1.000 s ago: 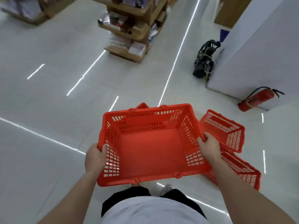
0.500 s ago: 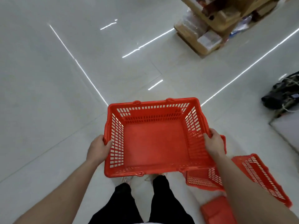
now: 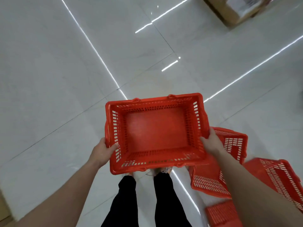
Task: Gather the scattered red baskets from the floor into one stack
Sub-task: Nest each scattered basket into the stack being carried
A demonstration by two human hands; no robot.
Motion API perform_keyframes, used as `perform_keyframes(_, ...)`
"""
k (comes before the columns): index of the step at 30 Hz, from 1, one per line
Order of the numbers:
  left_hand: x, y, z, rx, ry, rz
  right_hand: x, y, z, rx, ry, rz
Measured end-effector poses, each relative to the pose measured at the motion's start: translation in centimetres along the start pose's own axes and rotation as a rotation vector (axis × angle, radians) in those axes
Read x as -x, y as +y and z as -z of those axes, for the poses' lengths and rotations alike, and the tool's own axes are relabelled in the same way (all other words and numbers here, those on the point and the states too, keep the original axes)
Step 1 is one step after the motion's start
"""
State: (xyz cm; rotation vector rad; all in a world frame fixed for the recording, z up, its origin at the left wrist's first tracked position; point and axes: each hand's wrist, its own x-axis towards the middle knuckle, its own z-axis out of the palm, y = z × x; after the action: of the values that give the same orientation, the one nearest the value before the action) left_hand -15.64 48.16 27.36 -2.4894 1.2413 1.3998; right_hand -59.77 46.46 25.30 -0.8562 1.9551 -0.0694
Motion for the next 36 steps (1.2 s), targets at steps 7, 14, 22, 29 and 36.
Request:
perform_keyframes(7, 3.4, 4.2, -0.2, -0.386, -0.01, -0.093, 4.6, -1.3, 0.9, 0.266, -0.01, -0.018)
perform_keyframes(14, 10.2, 12.8, -2.4, -0.685, -0.147, -0.514, 15.2, 1.1, 5.7, 0.153, 0.197, -0.074)
perform_keyframes(22, 17.8, 20.5, -8.8, -1.005, -0.277, -0.962, 29.6, 14.9, 3.5, -0.176, 0.329, -0.448)
perform_keyframes(29, 21.8, 26.6, -18.3, -1.216, -0.297, -1.168, 33.0, 26.8, -0.9, -0.505, 0.337, -0.749)
perform_keyframes(36, 20.7, 32.8, -31.8, -1.348, -0.289, -1.2, 26.3, 35.1, -2.4, -0.725, 0.371, -0.774)
